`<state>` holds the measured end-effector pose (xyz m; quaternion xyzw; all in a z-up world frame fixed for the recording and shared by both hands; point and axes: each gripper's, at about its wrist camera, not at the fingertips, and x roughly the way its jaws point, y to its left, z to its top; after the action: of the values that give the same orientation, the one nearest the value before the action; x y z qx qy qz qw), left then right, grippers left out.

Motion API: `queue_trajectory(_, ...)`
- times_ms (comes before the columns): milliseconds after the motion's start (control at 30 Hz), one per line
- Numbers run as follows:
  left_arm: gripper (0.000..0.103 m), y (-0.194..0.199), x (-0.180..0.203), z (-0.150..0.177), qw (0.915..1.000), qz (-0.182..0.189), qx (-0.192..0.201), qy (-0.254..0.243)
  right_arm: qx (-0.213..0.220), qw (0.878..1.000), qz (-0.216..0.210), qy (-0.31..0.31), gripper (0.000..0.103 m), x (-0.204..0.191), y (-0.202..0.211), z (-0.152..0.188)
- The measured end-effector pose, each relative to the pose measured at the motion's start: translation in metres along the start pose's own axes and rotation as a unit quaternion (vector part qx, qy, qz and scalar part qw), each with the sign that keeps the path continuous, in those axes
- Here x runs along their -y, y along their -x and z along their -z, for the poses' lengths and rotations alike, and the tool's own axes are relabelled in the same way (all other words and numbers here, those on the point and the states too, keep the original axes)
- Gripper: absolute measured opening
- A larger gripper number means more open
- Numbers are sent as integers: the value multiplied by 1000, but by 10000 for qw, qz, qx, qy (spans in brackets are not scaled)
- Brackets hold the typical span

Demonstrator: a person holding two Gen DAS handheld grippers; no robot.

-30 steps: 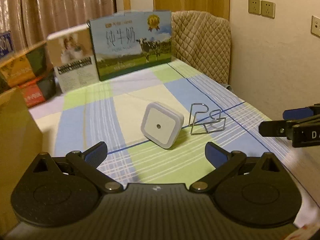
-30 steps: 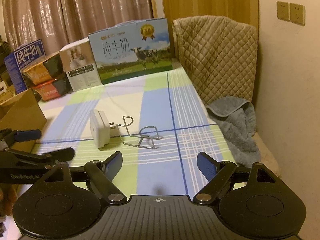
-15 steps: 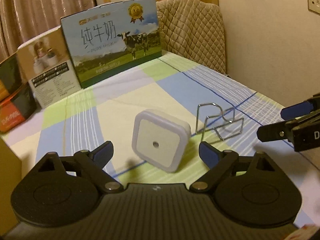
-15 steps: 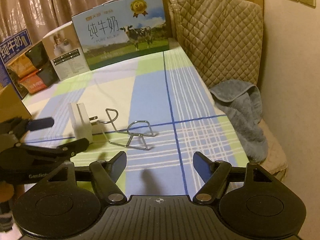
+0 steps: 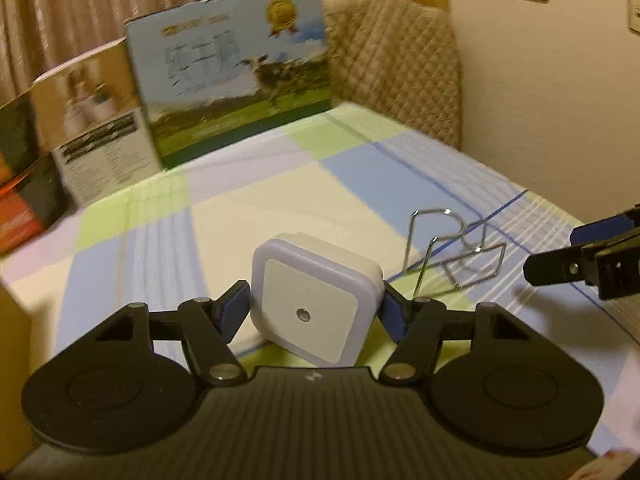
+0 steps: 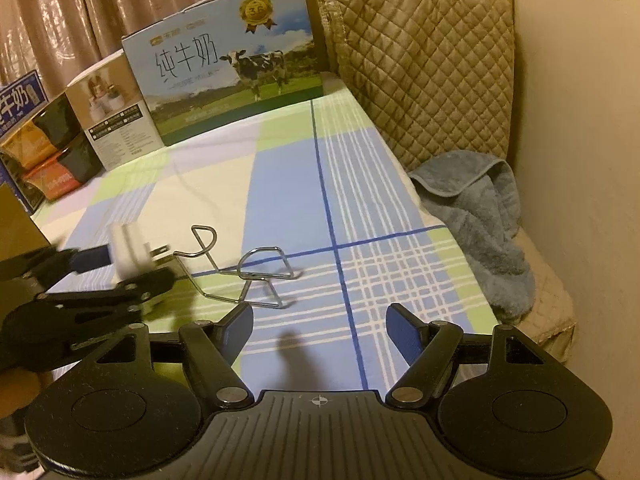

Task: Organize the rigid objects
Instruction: 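Close the left gripper on the white square night light, then lower the right gripper over the wire metal stand and close on it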

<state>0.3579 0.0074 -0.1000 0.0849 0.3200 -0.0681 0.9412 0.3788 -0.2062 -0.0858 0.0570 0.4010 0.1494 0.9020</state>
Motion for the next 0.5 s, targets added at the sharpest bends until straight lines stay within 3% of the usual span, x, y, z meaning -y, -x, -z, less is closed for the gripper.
queue_trajectory(233, 63, 45, -9, 14, 9987, -223, -233, 383, 84, 9994, -256, 204, 71, -10, 1, 1)
queue_trajectory(500, 63, 91, -5, 28, 9981, -396, -239, 412, 260, 9974, -461, 483, 72, -25, -1, 2)
